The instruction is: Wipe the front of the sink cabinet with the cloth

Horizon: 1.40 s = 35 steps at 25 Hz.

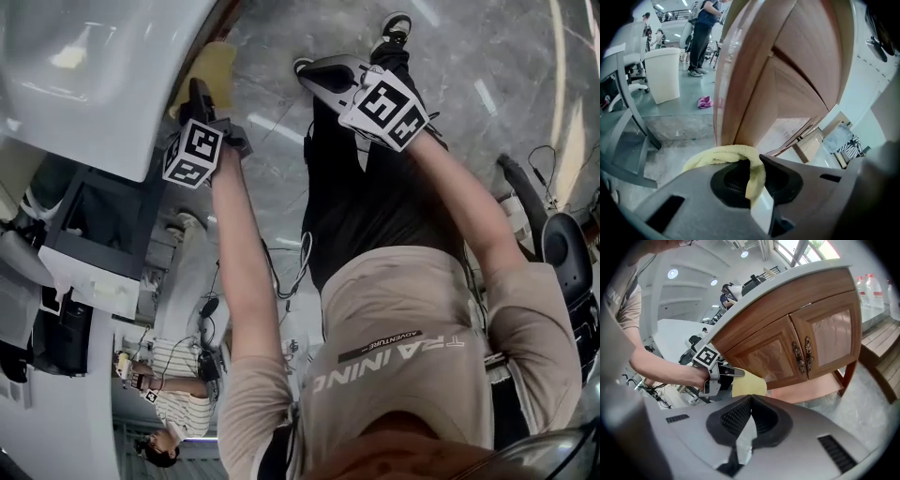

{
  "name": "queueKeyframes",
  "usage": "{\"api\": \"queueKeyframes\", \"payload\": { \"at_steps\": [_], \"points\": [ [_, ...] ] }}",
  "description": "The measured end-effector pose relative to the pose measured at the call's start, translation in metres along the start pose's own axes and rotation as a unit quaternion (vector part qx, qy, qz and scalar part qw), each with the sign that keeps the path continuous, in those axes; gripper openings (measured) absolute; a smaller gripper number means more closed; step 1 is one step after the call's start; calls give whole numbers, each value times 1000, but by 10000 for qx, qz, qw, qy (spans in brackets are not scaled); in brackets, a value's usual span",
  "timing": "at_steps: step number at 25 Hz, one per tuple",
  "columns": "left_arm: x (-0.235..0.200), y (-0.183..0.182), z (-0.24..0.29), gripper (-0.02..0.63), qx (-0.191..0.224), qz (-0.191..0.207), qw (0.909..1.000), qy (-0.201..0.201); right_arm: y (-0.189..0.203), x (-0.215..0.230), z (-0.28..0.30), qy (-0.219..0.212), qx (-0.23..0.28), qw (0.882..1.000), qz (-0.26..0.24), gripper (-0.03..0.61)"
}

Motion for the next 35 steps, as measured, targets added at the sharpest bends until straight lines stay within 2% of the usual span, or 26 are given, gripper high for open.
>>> {"api": "queueKeyframes", "payload": {
  "at_steps": [5, 12, 15, 19, 28, 32, 35],
  "points": [
    [32, 0, 14, 49, -60, 328, 9994, 15, 9, 19, -21, 150, 143, 9996, 186, 12],
    [89, -7, 53, 49, -31, 481, 9986, 239, 24, 55, -46, 132, 140, 9993, 326, 11],
    [115, -8, 64, 49, -41, 743, 9970, 226, 29, 73, -59, 135, 147, 9991, 375, 12],
    [149, -5, 84, 49, -59, 745, 9969, 248, 37, 102, -86, 222, 141, 9987, 435, 12],
    [203, 0, 111, 49, -305, 990, 9946, -49, 44, 155, -128, 258, 104, 9984, 485, 12],
    [215, 4, 122, 49, -363, 810, 9960, -129, 38, 170, -142, 186, 165, 9985, 484, 12],
    [225, 4, 128, 49, -404, 821, 9952, -348, 39, 186, -151, 174, 181, 9984, 511, 12]
  ]
}}
Point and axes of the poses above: the fingertips, and each gripper's own axes: z forward along the fingers, x to its right, y out of its underside, the point moved 9 cm from there along -z, backward along the fingers, and after that the axes turned 11 degrees about -z, right-handed, at the moved point
